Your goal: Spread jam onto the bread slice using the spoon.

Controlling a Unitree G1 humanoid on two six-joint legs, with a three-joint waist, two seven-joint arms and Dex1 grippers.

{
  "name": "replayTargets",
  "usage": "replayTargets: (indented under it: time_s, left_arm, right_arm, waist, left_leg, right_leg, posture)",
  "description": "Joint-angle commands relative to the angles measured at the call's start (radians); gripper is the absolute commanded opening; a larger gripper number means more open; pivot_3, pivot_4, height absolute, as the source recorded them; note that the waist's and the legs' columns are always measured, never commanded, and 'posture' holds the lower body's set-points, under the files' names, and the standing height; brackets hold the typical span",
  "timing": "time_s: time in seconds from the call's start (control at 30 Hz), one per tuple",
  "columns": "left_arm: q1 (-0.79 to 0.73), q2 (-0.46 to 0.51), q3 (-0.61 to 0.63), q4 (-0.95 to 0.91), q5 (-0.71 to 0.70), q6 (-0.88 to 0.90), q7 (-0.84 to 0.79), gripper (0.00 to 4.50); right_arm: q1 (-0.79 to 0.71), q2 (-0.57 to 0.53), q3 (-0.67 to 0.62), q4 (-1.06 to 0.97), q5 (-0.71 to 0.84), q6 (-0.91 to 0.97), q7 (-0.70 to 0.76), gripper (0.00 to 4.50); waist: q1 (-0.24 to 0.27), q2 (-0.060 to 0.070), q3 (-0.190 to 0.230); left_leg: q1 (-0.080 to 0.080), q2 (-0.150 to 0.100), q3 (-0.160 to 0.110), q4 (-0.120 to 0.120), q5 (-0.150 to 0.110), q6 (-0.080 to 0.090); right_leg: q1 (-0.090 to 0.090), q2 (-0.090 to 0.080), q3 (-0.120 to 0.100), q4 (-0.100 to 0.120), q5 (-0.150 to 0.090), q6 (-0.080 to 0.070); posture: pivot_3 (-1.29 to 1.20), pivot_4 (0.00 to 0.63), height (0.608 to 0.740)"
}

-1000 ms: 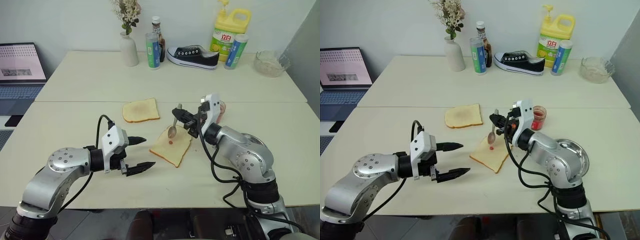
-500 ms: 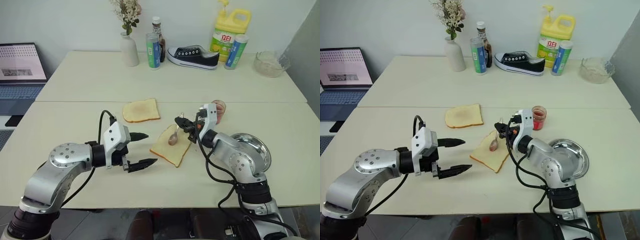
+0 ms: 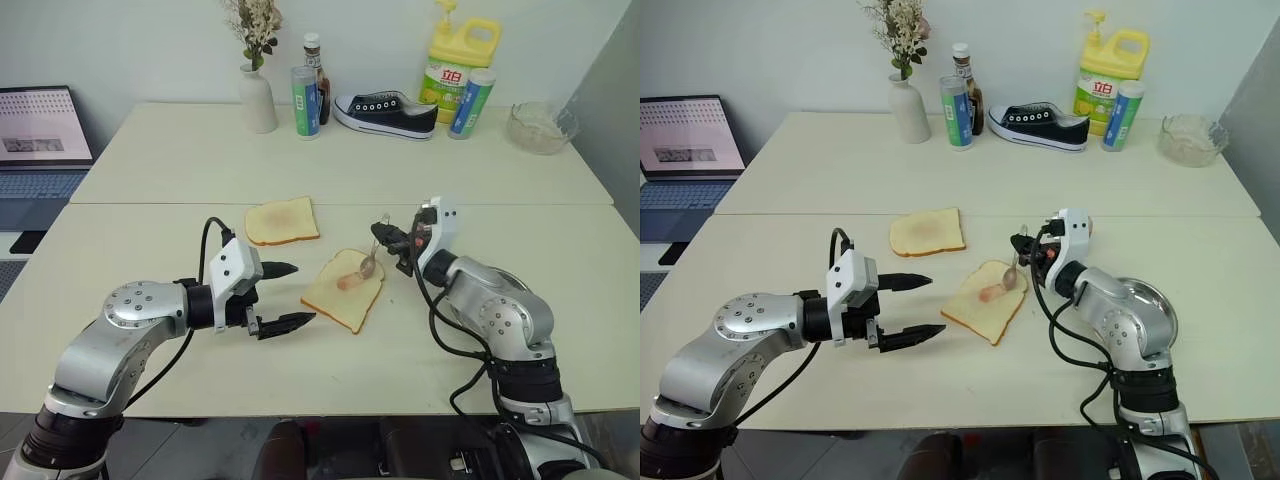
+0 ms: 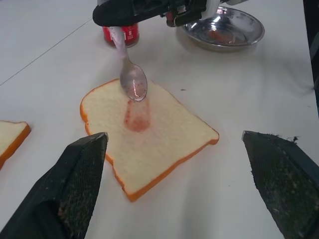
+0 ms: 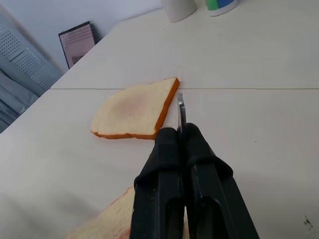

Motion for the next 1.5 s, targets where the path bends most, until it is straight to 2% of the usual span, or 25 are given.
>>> replayTargets:
  time_s: [0.03,0.17,0.3,0.5,0.7,1.07,1.3,1.5]
  left_arm:
    - [-0.008,0.000,0.004,-0.014,-0.011,-0.011,-0.002,4.50]
    - [-0.004,0.000,0.006,-0.019,-0.013,-0.011,0.000,4.50]
    - [-0.006,-0.003,0.002,-0.021,-0.014,-0.010,0.001,4.50]
    - [-0.014,-0.007,-0.008,-0.014,-0.007,-0.017,-0.002,4.50]
    - [-0.035,-0.017,-0.027,-0.002,-0.001,-0.024,-0.002,4.50]
    - [-0.044,-0.026,-0.044,0.013,0.004,-0.042,-0.010,4.50]
    - [-0.048,-0.023,-0.044,0.019,0.004,-0.048,-0.015,4.50]
    - [-0.054,-0.022,-0.044,0.021,0.004,-0.045,-0.018,4.50]
  right_arm:
    - [-0.041,0.045,-0.030,-0.060,0.050,0.025,-0.021,0.02]
    - [-0.048,0.107,-0.039,-0.046,0.081,0.053,-0.043,0.02]
    - [-0.015,0.120,0.001,-0.007,0.038,0.032,-0.023,0.02]
    - [0.009,0.051,0.066,0.042,-0.083,-0.053,0.036,0.02]
    - [-0.014,0.028,0.052,0.064,-0.148,-0.154,0.050,0.02]
    - [-0.014,0.023,0.012,0.000,-0.116,-0.139,0.068,0.02]
    - [-0.004,0.131,-0.065,-0.035,0.042,0.019,-0.014,0.02]
    - [0.055,0.132,0.005,-0.006,-0.043,-0.001,-0.026,0.02]
  waist:
    - [0.000,0.000,0.000]
    - [0.000,0.000,0.000]
    - [0.000,0.000,0.000]
    - [0.000,0.000,0.000]
    - [0.001,0.000,0.000]
    - [0.000,0.000,0.000]
    - [0.000,0.000,0.000]
    - [-0.001,0.000,0.000]
  left_leg:
    - [0.000,0.000,0.000,0.000,0.000,0.000]
    - [0.000,0.000,0.000,0.000,0.000,0.000]
    - [0.001,0.000,0.000,0.000,0.000,0.000]
    - [0.001,0.000,0.001,0.000,0.000,0.000]
    - [0.002,0.000,0.000,0.001,0.000,0.000]
    - [0.002,0.000,0.000,0.001,0.000,0.000]
    - [0.003,0.000,0.000,0.000,0.000,0.000]
    - [0.003,0.000,0.000,0.000,0.000,0.000]
  right_leg:
    - [0.000,0.000,0.000,0.000,0.000,0.000]
    - [0.000,0.000,0.000,0.001,0.000,0.000]
    - [0.000,0.000,0.000,0.002,0.000,0.000]
    - [0.000,0.000,0.001,0.003,0.000,0.000]
    - [0.000,0.000,0.000,0.005,0.000,0.000]
    - [0.000,0.000,0.000,0.006,0.000,0.000]
    - [0.000,0.000,0.000,0.006,0.000,0.000]
    - [0.000,0.000,0.001,0.007,0.000,-0.001]
  posture:
    - [0.00,0.150,0.740]
    - [0.00,0.150,0.740]
    - [0.00,0.150,0.740]
    - [0.00,0.150,0.740]
    - [0.00,0.150,0.740]
    - [0.00,0.150,0.740]
    - [0.00,0.150,0.740]
    - [0.00,0.150,0.740]
